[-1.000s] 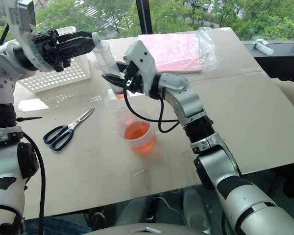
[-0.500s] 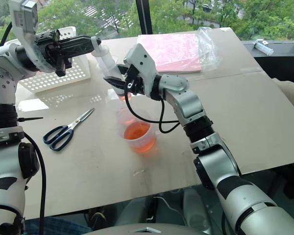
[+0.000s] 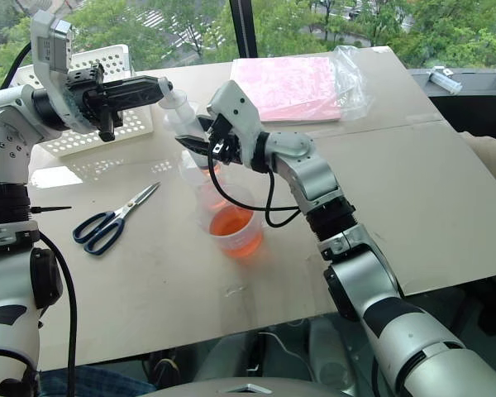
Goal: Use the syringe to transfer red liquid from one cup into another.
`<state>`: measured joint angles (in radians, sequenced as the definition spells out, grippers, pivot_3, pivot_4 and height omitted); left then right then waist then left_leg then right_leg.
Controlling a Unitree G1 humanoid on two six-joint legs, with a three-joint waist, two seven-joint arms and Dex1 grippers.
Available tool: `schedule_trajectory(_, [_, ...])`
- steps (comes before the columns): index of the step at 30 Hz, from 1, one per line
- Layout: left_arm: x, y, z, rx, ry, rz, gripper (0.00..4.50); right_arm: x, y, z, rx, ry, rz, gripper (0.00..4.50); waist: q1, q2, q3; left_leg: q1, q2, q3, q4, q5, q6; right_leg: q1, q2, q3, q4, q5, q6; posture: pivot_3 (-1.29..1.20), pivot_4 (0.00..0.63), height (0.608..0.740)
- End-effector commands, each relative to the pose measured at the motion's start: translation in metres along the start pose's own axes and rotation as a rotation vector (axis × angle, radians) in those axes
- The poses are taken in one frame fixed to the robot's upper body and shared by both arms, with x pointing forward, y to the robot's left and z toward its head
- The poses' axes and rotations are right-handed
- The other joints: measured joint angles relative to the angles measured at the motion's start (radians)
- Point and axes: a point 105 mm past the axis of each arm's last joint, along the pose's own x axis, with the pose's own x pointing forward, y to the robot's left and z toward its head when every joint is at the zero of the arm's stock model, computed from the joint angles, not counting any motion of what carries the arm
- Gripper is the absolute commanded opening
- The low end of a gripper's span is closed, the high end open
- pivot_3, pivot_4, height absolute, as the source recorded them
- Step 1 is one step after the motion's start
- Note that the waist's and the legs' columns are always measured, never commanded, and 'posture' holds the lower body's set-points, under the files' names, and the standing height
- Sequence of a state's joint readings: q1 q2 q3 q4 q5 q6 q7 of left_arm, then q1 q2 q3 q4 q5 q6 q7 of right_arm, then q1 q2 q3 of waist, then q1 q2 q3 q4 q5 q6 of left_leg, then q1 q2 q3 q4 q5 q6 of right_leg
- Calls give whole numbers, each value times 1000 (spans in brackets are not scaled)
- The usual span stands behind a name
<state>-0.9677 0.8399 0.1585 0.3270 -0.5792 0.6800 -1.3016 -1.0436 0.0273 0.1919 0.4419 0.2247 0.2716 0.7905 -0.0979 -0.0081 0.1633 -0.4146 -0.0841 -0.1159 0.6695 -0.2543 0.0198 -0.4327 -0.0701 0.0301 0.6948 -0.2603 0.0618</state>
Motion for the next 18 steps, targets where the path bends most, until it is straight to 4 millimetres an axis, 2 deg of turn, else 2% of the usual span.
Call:
schedule_trajectory(1, [2,-2,-13,-20,60,-11,36,3,2,61,-89,-190,18,1461,0,0,0,0,0,0,0,0,0,0,0,0,0,0,0,0,150,740])
schedule_trajectory(18, [-1,-1,-20,-52,72,-8,36,2,10,82,-13,-262,40,1461,0,0,0,0,0,0,0,0,0,0,0,0,0,0,0,0,150,740])
